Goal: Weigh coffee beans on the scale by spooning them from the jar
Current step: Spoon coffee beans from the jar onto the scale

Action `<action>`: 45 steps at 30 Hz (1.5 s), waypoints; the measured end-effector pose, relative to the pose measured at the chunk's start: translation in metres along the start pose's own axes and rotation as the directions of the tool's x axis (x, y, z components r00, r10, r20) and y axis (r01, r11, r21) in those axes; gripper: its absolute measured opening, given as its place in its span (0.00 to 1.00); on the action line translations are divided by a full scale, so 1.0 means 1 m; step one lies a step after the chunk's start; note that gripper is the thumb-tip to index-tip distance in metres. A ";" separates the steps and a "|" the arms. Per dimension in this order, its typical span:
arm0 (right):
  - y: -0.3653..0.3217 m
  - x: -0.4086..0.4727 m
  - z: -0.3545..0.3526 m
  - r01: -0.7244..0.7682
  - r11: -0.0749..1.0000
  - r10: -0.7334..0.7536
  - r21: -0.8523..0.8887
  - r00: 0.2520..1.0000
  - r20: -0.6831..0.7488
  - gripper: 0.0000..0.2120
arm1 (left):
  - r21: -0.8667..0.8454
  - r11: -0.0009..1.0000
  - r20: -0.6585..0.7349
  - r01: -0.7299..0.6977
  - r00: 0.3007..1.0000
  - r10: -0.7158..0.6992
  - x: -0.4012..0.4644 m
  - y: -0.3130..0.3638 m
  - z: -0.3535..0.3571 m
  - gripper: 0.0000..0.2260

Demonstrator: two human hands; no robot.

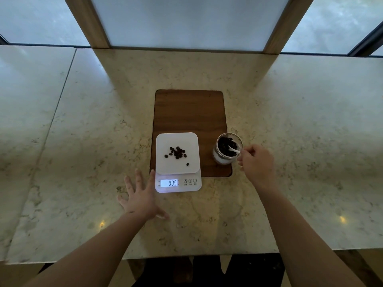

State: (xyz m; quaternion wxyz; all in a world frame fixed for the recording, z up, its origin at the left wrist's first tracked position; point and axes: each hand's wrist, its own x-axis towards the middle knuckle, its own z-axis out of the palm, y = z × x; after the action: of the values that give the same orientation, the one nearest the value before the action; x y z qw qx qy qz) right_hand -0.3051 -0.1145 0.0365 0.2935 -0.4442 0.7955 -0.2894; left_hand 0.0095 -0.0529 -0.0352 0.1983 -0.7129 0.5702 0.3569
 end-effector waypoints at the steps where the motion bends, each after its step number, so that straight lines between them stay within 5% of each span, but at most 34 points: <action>1: -0.001 0.000 0.000 -0.045 0.998 0.045 0.041 0.999 0.015 0.08 | -0.004 1.000 0.001 -0.002 1.000 0.002 0.000 0.001 0.000 0.74; 6: -0.004 -0.002 -0.002 -0.220 0.929 0.211 0.296 0.975 0.064 0.07 | -0.008 1.000 0.002 -0.006 1.000 0.006 0.000 0.002 -0.001 0.73; 15: 0.006 -0.002 -0.003 -0.371 0.794 0.340 0.481 0.928 0.154 0.07 | 0.000 1.000 0.002 -0.011 1.000 0.011 -0.003 0.002 -0.002 0.73; 45: 0.007 -0.008 -0.008 -0.465 0.629 0.408 0.623 0.880 0.246 0.03 | -0.017 1.000 -0.009 -0.011 1.000 0.011 0.000 0.001 0.001 0.73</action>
State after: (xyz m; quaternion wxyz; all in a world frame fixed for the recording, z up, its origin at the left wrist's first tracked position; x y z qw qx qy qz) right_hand -0.3108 -0.1029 0.0385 0.5251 -0.1151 0.7098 -0.4552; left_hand 0.0083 -0.0522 -0.0355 0.1878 -0.7131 0.5718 0.3595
